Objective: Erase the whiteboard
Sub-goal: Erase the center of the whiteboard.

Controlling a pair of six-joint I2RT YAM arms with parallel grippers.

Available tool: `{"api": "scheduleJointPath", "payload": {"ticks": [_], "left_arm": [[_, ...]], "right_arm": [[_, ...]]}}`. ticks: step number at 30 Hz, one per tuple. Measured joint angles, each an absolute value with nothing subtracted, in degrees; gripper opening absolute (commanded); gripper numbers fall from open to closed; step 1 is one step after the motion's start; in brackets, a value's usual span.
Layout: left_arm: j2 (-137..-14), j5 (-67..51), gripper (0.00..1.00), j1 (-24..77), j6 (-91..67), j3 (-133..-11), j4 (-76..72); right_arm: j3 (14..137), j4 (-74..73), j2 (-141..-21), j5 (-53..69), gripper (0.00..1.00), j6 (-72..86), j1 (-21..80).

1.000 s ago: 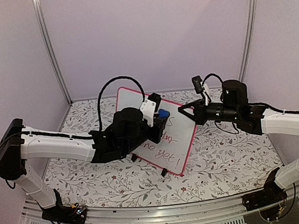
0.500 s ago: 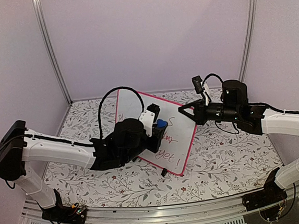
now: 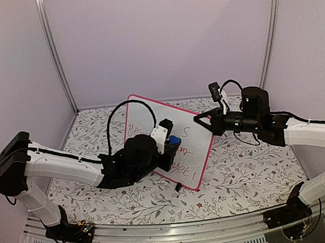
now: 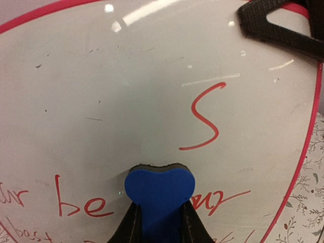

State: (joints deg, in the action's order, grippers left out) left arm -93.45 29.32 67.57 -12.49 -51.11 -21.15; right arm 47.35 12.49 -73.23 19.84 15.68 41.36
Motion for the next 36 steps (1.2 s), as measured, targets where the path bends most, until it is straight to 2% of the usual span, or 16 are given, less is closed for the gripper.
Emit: {"api": "scheduleJointPath", "payload": {"ticks": [36], "left_arm": [[-96.2, 32.1, 0.16, 68.7, -4.7, -61.1, -19.1]], "right_arm": [[47.4, 12.5, -73.3, 20.0, 0.00, 15.6, 41.4]]}}
